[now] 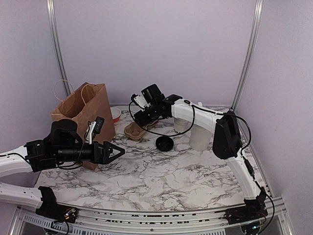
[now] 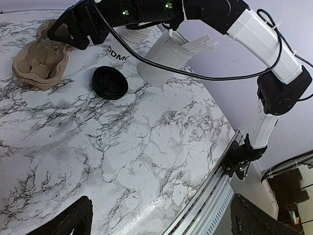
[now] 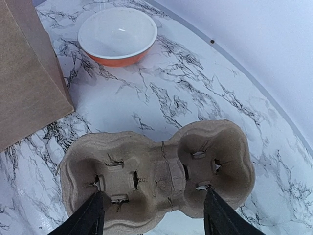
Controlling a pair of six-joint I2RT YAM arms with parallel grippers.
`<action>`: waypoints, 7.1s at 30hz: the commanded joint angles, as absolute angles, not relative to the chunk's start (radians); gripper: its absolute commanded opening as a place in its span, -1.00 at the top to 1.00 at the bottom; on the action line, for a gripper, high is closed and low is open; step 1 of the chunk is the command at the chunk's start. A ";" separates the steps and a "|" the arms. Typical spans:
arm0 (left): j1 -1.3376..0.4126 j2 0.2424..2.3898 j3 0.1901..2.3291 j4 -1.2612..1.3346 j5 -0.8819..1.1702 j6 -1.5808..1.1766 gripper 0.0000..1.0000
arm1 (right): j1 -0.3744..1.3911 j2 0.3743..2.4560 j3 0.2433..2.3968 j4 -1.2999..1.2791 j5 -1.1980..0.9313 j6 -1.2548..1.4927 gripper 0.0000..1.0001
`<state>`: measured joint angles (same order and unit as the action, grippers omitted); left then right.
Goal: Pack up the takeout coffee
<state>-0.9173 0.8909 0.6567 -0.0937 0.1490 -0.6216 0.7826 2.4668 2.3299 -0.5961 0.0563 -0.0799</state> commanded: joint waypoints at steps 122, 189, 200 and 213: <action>-0.920 1.198 0.773 0.043 0.058 -0.717 -0.98 | 0.566 1.956 1.829 -0.679 0.014 0.127 0.08; -0.920 1.228 0.786 0.066 0.034 -0.722 -0.98 | 0.675 1.878 2.003 -0.785 0.354 0.038 1.00; -0.919 1.244 0.793 0.065 -0.058 -0.759 -0.98 | 0.796 1.687 1.753 -0.784 0.274 0.070 1.00; -0.892 1.277 0.791 0.067 -0.131 -0.810 -0.98 | 1.099 1.590 1.386 -0.660 0.224 0.212 1.00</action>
